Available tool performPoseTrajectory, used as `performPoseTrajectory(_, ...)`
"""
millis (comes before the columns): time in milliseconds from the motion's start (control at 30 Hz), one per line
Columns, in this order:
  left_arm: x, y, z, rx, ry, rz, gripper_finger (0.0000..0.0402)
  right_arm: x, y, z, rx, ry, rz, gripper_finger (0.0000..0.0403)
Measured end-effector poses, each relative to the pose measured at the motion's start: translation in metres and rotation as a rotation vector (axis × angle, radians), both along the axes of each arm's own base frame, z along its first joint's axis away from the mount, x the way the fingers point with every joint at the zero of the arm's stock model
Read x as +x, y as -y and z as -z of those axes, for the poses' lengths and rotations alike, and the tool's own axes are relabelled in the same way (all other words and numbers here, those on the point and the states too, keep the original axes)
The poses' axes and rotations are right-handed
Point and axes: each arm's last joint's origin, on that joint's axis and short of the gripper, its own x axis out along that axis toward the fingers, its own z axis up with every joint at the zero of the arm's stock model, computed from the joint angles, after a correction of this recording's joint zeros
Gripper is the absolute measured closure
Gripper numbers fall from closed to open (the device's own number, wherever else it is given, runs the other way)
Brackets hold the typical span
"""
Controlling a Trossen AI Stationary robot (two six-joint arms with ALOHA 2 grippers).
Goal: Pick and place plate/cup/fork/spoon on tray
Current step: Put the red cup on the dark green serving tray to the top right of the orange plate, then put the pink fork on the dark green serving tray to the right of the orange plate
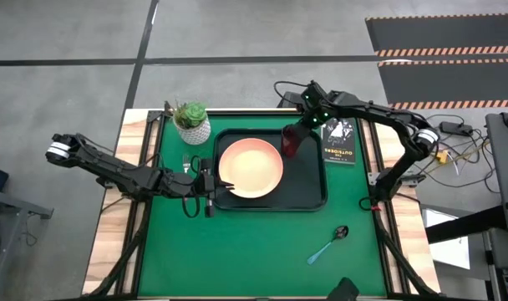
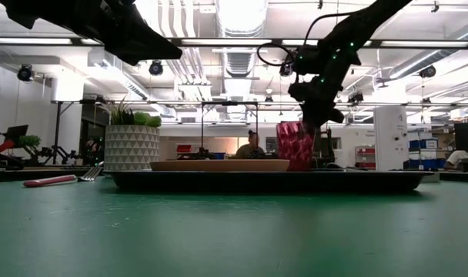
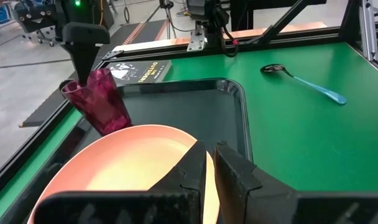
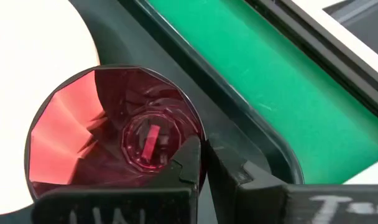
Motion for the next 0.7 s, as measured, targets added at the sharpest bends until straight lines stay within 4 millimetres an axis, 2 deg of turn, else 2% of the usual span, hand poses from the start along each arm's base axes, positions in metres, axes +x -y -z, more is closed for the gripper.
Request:
performPoseTrajectory(167, 0.000, 0.000, 0.000, -0.001, 0.002, 0.000, 0.0389, -0.001, 0.000, -0.002, -0.010, 0.005, 0.003, 0.0380)
performPoseTrajectory(433, 0.000, 0.000, 0.000, -0.002, 0.001, 0.000, 0.0389, 0.000, 0.001, -0.006, -0.012, 0.029, 0.036, 0.0326)
performPoseTrajectory(700, 0.000, 0.000, 0.000, -0.015, 0.000, -0.004, 0.0389, 0.000, 0.000, -0.040, -0.041, 0.083, 0.053, 0.0286)
